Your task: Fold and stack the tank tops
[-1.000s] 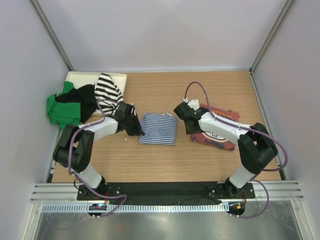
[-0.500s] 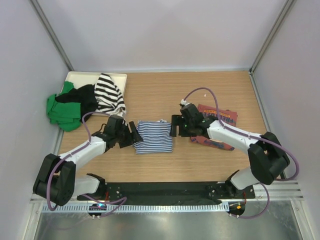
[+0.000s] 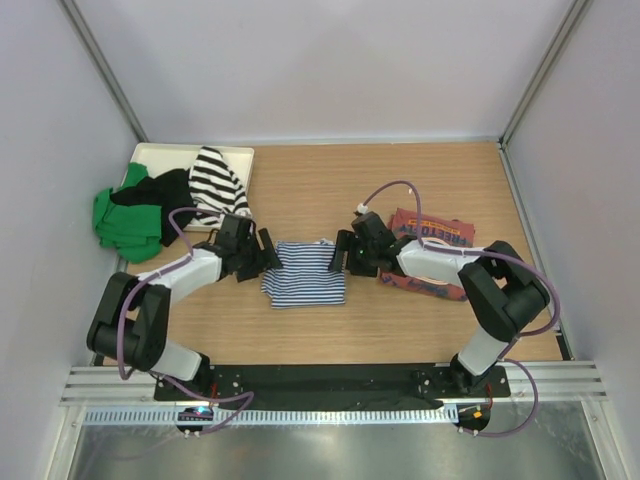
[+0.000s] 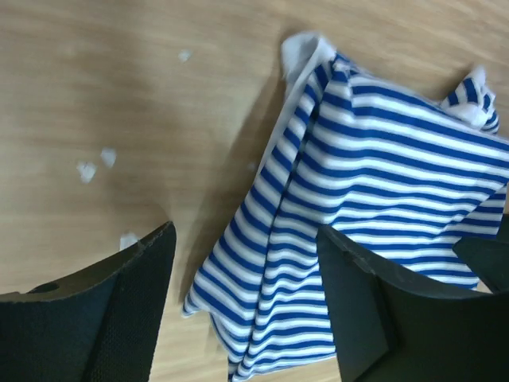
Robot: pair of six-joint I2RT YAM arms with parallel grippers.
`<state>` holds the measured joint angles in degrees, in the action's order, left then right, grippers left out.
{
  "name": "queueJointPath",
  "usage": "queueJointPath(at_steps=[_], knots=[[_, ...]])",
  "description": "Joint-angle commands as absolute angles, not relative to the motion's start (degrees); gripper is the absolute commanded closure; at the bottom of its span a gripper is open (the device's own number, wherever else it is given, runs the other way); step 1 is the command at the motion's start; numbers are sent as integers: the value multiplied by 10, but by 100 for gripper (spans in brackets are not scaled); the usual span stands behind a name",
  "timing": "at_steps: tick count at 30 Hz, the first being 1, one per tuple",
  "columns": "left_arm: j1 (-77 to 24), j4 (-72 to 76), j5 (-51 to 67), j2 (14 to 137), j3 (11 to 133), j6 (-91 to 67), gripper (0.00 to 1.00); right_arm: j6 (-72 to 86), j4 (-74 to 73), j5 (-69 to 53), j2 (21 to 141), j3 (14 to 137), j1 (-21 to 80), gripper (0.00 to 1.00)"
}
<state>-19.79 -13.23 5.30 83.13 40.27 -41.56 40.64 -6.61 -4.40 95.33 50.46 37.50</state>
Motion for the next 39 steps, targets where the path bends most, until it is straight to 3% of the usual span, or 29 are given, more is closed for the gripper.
queueJointPath(at_steps=[1,3,6,15,19,21,23,28,39], knots=[[-196,-93,73,879,427,-411,29,438,-15,-47,983,491,374,28],[-196,-70,94,893,422,-422,32,449,-3,-56,997,485,375,30],[-196,-47,121,910,412,-433,47,458,37,-77,1011,478,376,35],[-208,10,125,932,352,-479,58,466,64,-95,1034,473,385,45],[-208,32,109,948,329,-489,76,471,76,-92,1047,475,387,55],[-209,44,117,961,330,-495,81,475,76,-87,1050,479,388,58],[-211,62,128,976,335,-501,100,475,80,-83,1051,482,388,73],[-230,76,124,980,346,-520,100,465,76,-89,1048,497,388,98],[-261,-27,103,885,440,-530,100,419,-32,-32,952,564,382,99]])
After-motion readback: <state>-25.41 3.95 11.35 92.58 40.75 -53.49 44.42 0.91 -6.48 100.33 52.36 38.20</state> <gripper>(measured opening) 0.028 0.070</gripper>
